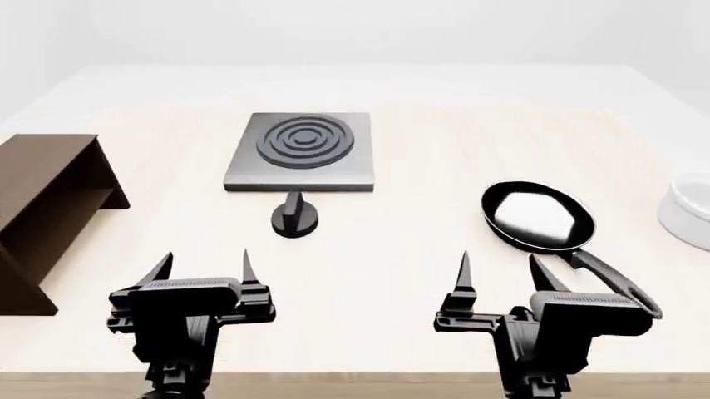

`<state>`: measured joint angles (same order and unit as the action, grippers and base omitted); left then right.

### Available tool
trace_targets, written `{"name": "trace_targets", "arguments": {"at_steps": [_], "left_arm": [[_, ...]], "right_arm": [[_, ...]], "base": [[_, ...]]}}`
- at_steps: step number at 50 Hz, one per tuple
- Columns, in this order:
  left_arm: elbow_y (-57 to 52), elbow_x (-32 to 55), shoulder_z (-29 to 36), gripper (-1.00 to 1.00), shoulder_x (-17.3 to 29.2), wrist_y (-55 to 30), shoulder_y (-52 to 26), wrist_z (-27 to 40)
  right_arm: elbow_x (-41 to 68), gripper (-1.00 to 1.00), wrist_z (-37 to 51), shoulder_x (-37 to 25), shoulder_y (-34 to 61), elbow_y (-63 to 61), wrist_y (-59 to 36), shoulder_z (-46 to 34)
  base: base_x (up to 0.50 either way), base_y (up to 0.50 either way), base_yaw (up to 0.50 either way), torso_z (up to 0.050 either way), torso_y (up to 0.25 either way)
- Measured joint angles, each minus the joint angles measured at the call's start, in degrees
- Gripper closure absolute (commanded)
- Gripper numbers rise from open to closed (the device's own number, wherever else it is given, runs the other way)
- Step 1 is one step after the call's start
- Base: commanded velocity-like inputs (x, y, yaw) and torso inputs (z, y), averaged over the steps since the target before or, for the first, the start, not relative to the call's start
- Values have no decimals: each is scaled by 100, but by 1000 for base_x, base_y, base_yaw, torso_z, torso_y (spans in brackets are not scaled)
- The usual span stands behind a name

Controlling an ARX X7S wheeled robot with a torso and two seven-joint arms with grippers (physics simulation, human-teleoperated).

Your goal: Turn on the stove and put the frying pan on it.

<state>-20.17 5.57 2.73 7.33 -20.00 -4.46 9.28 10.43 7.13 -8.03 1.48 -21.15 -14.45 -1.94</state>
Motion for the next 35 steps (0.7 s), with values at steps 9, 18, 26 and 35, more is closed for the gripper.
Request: {"name": "trace_targets", "arguments": {"at_steps": [9, 18, 26, 35], "left_arm": [[16, 43, 24, -100, 46, 11, -11, 50], [38, 66, 59, -100, 97, 29, -20, 93], [59, 88, 90, -100, 132, 43, -25, 130], [73, 117, 124, -100, 168, 61, -17, 166]], "right_arm": [[68, -100, 19, -53, -3, -21, 17, -14], [73, -100, 77, -105, 27, -6, -44, -60], [103, -100, 117, -139, 44, 9, -87, -87], [187, -100, 120, -167, 23, 2, -34, -89]], "base": [[500, 0, 0, 0, 0], [337, 0, 0, 0, 0], [304, 0, 0, 0, 0], [415, 0, 0, 0, 2]]}}
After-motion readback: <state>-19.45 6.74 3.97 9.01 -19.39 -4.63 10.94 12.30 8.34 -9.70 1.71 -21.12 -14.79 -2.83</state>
